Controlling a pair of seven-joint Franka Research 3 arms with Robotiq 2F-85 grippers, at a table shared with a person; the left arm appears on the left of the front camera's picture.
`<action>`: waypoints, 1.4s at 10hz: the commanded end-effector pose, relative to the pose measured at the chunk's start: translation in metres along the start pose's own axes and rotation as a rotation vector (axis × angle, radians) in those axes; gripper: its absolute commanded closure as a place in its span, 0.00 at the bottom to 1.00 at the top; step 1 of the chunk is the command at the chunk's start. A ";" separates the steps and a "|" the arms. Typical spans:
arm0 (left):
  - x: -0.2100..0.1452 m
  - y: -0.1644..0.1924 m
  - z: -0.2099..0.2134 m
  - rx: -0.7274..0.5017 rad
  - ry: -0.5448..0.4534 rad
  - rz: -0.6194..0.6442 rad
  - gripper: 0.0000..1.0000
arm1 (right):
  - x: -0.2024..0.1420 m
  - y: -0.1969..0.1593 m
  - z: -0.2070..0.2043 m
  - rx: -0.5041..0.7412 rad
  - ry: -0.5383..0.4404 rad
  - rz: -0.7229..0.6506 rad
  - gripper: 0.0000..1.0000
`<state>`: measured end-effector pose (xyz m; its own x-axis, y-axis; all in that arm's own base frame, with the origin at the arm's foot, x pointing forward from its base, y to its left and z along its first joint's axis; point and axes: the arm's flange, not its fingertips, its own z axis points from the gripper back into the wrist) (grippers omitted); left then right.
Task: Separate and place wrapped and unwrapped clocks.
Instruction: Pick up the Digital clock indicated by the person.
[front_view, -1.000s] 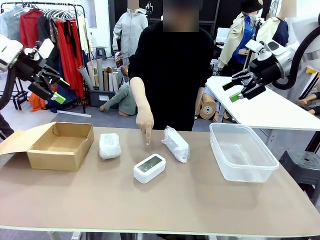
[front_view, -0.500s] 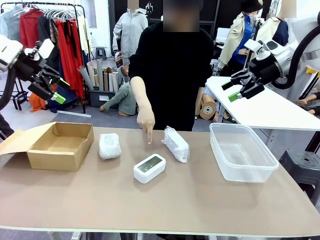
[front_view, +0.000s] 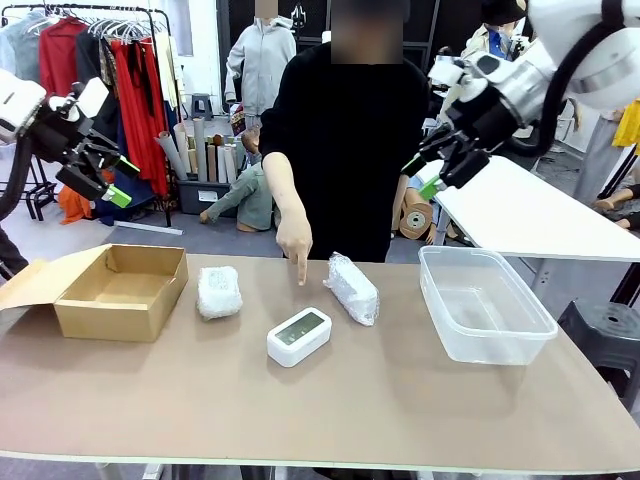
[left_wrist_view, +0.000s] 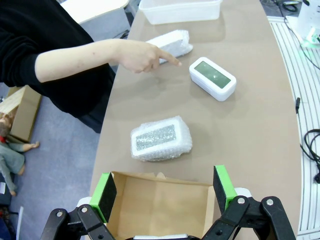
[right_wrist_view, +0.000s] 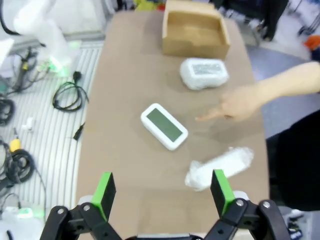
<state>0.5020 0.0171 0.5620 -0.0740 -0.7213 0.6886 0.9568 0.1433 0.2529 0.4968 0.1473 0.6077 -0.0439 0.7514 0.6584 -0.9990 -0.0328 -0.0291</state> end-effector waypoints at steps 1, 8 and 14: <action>-0.001 0.000 0.001 0.002 -0.001 0.002 0.00 | 0.032 -0.002 -0.015 0.025 0.131 -0.035 0.00; -0.001 0.000 0.001 0.002 -0.001 0.002 0.00 | 0.066 0.047 -0.131 0.027 0.350 0.229 0.00; -0.001 0.000 0.001 0.002 -0.001 0.002 0.00 | 0.033 0.061 -0.222 -0.036 0.409 0.522 0.00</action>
<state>0.5020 0.0175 0.5619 -0.0732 -0.7219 0.6881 0.9567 0.1442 0.2529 0.4340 0.3169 0.4764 -0.4572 0.8571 0.2375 -0.8829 -0.4053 -0.2371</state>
